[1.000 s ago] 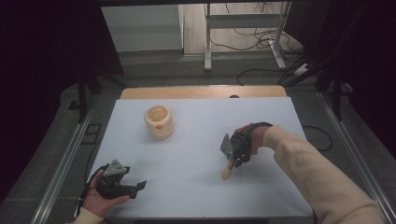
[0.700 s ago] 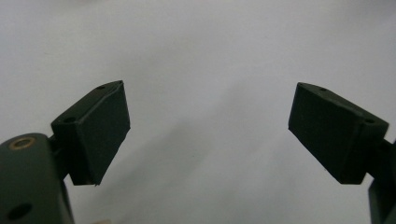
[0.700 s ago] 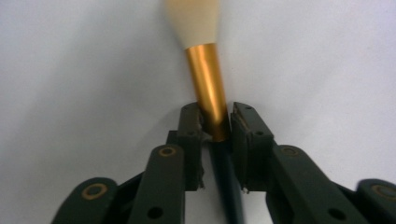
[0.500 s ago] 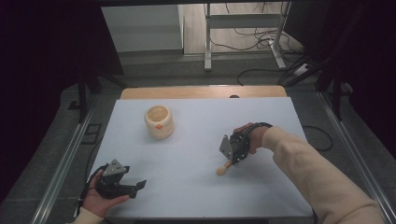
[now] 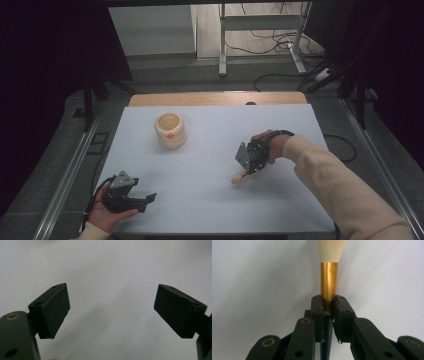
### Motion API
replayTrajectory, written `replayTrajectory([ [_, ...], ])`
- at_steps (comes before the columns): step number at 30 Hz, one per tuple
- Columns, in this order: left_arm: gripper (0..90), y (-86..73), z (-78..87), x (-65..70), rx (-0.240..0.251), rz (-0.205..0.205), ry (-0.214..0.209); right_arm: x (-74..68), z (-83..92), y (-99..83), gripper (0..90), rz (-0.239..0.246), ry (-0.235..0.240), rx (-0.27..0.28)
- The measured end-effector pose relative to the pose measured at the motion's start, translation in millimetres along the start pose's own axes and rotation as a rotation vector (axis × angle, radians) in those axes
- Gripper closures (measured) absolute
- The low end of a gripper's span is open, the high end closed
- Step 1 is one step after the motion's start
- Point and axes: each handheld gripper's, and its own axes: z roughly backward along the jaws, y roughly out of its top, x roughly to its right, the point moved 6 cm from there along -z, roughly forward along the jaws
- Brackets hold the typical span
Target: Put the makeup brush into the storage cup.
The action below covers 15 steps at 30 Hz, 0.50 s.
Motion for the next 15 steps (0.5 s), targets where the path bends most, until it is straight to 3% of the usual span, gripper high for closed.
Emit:
replayTrajectory([
  [10,14.4,1.9,-1.5,0.4,-0.001,-0.009,-0.011,-0.1,18.4,5.6,79.1,-0.051,-0.048,0.068],
  [15,14.5,3.7,-1.4,0.7,0.001,-0.02,-0.023,1.4,29.2,5.1,79.1,-0.1,-0.094,0.111],
])
